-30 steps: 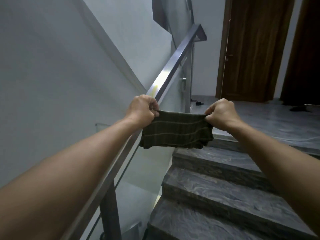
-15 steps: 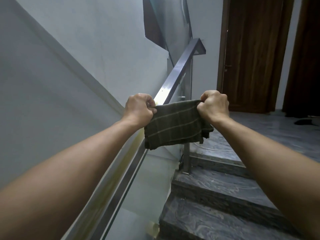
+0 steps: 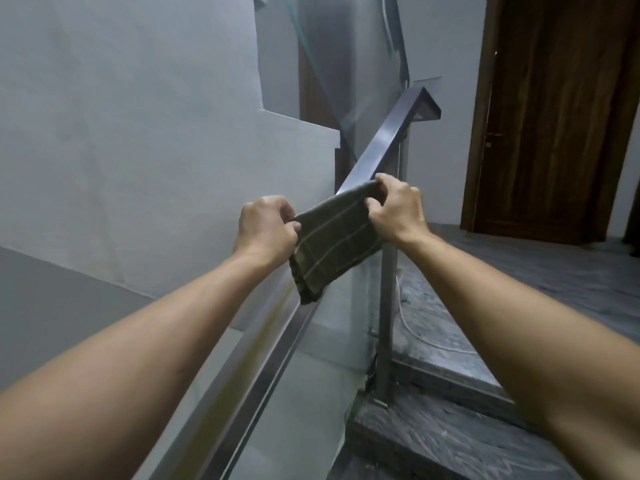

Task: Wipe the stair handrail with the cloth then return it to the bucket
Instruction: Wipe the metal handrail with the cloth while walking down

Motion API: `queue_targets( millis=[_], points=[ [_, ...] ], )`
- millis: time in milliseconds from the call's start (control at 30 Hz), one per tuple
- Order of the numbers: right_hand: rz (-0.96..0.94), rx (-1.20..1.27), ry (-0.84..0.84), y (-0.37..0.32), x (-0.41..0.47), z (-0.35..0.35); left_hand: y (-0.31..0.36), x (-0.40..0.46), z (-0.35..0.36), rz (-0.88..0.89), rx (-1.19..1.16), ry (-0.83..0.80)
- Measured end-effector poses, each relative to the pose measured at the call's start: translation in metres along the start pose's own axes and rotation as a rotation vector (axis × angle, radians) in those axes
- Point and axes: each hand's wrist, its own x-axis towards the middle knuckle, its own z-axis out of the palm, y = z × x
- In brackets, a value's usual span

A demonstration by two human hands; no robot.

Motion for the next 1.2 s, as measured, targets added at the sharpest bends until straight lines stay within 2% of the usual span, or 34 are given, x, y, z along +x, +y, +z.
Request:
queue_targets(
  millis=[100, 233, 300, 367, 467, 600, 700, 833, 1200],
  points=[
    [-0.047, -0.020, -0.228, -0.004, 0.020, 0.018, -0.009, 0.009, 0.009, -0.111, 0.054, 0.013],
    [-0.141, -0.202, -0.435, 0.002, 0.034, 0.039, -0.019, 0.003, 0.020, -0.179, 0.212, -0.069],
    [-0.184, -0.274, -0.492, 0.007, 0.036, 0.047, -0.018, -0.003, 0.026, -0.140, 0.354, -0.100],
    [-0.216, -0.290, -0.518, 0.013, 0.037, 0.051, -0.015, -0.008, 0.036, -0.011, 0.420, -0.098],
    [-0.293, -0.389, -0.566, 0.021, 0.044, 0.050, -0.005, -0.011, 0.054, 0.121, 0.293, -0.136],
    [-0.392, -0.615, -0.671, 0.031, 0.062, 0.049, -0.001, -0.010, 0.085, 0.043, 0.221, -0.337],
    [-0.410, -0.676, -0.690, 0.035, 0.074, 0.045, -0.007, -0.010, 0.100, 0.008, 0.299, -0.430],
    [-0.440, -0.732, -0.683, 0.042, 0.087, 0.044, -0.008, -0.009, 0.106, 0.048, 0.376, -0.423],
    [-0.453, -0.650, -0.687, 0.041, 0.057, 0.049, -0.019, -0.031, 0.093, 0.001, 0.409, -0.441]
  ],
)
